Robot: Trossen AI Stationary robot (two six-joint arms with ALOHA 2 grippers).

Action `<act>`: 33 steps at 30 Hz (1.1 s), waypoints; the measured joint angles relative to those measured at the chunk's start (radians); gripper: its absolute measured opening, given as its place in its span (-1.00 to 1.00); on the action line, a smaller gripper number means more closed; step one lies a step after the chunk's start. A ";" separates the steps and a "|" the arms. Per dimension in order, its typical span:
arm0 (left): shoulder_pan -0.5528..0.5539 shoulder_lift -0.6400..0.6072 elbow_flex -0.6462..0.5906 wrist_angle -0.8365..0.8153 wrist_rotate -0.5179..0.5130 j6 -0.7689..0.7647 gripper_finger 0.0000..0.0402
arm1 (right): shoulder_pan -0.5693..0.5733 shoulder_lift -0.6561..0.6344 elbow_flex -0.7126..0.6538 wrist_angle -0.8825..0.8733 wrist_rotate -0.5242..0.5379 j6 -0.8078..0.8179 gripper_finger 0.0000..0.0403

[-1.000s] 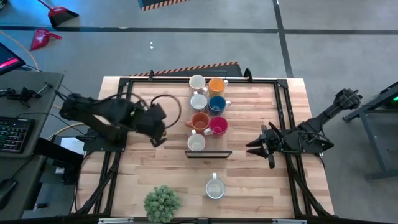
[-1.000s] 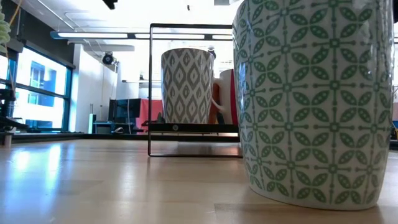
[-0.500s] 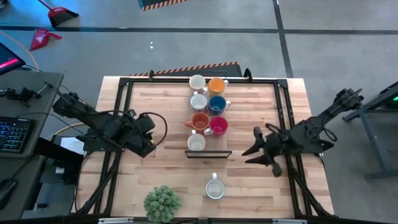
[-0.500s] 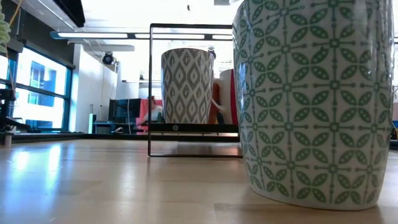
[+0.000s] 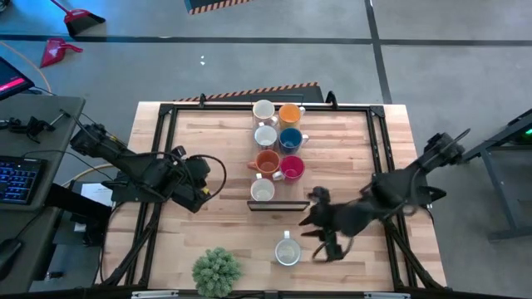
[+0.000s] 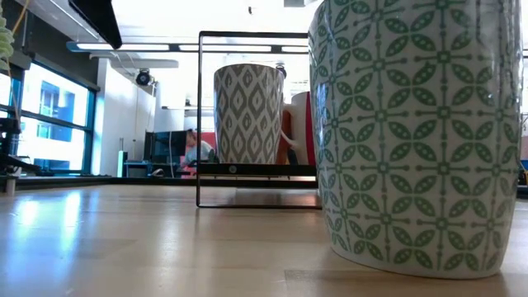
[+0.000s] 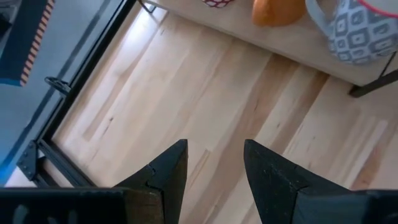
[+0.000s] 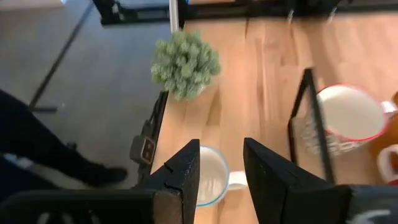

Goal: Place coffee mugs
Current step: Put the green cup on the shelf aligned with the other gray cup

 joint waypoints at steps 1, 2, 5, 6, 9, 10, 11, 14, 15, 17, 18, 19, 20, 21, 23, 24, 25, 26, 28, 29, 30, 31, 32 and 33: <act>0.000 0.000 -0.004 -0.002 -0.003 0.000 -0.27 | 0.000 0.036 0.033 -0.027 -0.010 0.007 -0.47; 0.000 -0.001 -0.007 0.001 -0.009 0.000 -0.27 | 0.000 0.070 0.062 -0.050 -0.017 0.012 -0.47; 0.000 -0.001 -0.019 0.002 -0.013 -0.001 -0.27 | 0.000 0.165 0.125 -0.100 -0.041 0.023 -0.47; 0.000 -0.001 -0.021 0.006 -0.014 -0.002 -0.27 | 0.000 0.192 0.139 -0.110 -0.052 0.024 -0.47; 0.000 -0.001 -0.030 0.009 -0.015 -0.002 -0.27 | 0.000 0.258 0.160 -0.112 -0.069 0.034 -0.47; 0.000 -0.001 -0.031 0.010 -0.015 -0.001 -0.27 | -0.001 0.274 0.162 -0.112 -0.071 0.045 -0.47; 0.000 -0.001 -0.031 0.010 -0.016 -0.002 -0.27 | -0.003 0.289 0.163 -0.112 -0.077 0.059 -0.47; 0.000 -0.001 -0.031 0.011 -0.019 -0.001 -0.27 | -0.009 0.326 0.164 -0.123 -0.084 0.103 -0.47; 0.000 -0.001 -0.031 0.011 -0.023 -0.001 -0.27 | -0.012 0.337 0.164 -0.133 -0.085 0.114 -0.47; 0.000 -0.001 -0.031 0.011 -0.029 -0.001 -0.27 | -0.020 0.355 0.164 -0.154 -0.089 0.151 -0.47; 0.000 -0.001 -0.031 0.011 -0.030 0.004 -0.27 | -0.021 0.363 0.164 -0.169 -0.090 0.169 -0.47; 0.000 -0.001 -0.031 0.011 -0.030 0.008 -0.27 | -0.026 0.371 0.164 -0.186 -0.091 0.192 -0.47; 0.000 -0.001 -0.031 0.011 -0.030 0.014 -0.27 | -0.029 0.377 0.164 -0.199 -0.091 0.211 -0.47; 0.000 -0.001 -0.031 0.011 -0.031 0.016 -0.27 | -0.032 0.382 0.164 -0.210 -0.090 0.226 -0.47; 0.000 -0.001 -0.031 0.011 -0.032 0.016 -0.27 | -0.040 0.388 0.164 -0.216 -0.087 0.262 -0.47; 0.000 -0.001 -0.031 0.012 -0.032 0.016 -0.27 | -0.043 0.388 0.164 -0.218 -0.087 0.269 -0.47; 0.000 -0.001 -0.031 0.012 -0.032 0.016 -0.27 | -0.046 0.388 0.161 -0.216 -0.087 0.278 -0.47; 0.000 -0.001 -0.031 0.012 -0.032 0.016 -0.27 | -0.048 0.388 0.153 -0.210 -0.087 0.290 -0.47; 0.000 -0.001 -0.031 0.013 -0.032 0.016 -0.27 | -0.053 0.389 0.141 -0.225 -0.089 0.316 -0.47; 0.000 -0.001 -0.031 0.012 -0.032 0.016 -0.27 | -0.053 0.390 0.136 -0.228 -0.092 0.326 -0.47; 0.000 -0.002 -0.031 0.012 -0.032 0.017 -0.27 | -0.053 0.389 0.130 -0.222 -0.098 0.336 -0.47; 0.000 -0.001 -0.031 0.013 -0.032 0.017 -0.27 | -0.053 0.389 0.126 -0.218 -0.101 0.348 -0.47; 0.000 -0.001 -0.031 0.013 -0.032 0.017 -0.27 | -0.052 0.389 0.120 -0.219 -0.102 0.359 -0.47; 0.000 -0.002 -0.031 0.012 -0.032 0.017 -0.27 | -0.052 0.389 0.117 -0.221 -0.103 0.370 -0.47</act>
